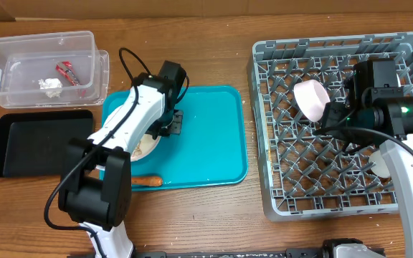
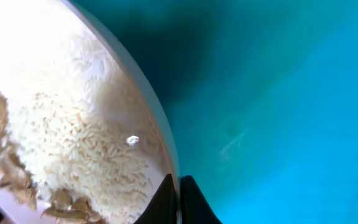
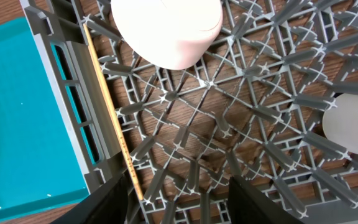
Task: Sort waste into correct bins and load items into the dishwasher
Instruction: 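Grasp the rim of the white plate with the left gripper and lift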
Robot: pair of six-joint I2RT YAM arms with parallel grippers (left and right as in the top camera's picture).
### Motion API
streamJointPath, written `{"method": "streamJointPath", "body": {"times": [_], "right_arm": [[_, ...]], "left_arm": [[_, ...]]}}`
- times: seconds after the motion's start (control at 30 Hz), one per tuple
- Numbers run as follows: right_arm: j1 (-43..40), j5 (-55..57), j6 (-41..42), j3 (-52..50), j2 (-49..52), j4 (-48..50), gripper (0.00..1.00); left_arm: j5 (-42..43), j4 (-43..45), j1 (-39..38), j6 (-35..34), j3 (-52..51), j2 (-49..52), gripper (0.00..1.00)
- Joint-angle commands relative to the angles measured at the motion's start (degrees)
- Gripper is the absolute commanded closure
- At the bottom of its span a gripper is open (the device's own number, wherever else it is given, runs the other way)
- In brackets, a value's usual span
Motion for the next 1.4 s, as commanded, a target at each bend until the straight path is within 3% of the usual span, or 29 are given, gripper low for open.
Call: {"method": "streamJointPath", "body": {"times": [0.0,0.67,1.17,1.37], "right_arm": [[-0.11,-0.35,-0.24,0.70,-0.11,0.13,0.46],[-0.11,-0.31,-0.44,0.70,-0.13,-0.07,0.46],[-0.11,-0.31,-0.46,0.70,-0.11,-0.90,0.46],[-0.11,-0.31,-0.46,0.70,-0.11,-0.96,0.46]], "left_arm": [[-1.22,-2.19,0.22,0.68,4.02,0.55,0.96],[-3.87,-15.17,4.04,-2.75,14.45,-0.48,0.96],[3.56,-13.88,21.07,5.77,14.47,-4.33,0.96],[13.42,-12.31,29.57,10.25,14.47,-4.33,0.96]]}}
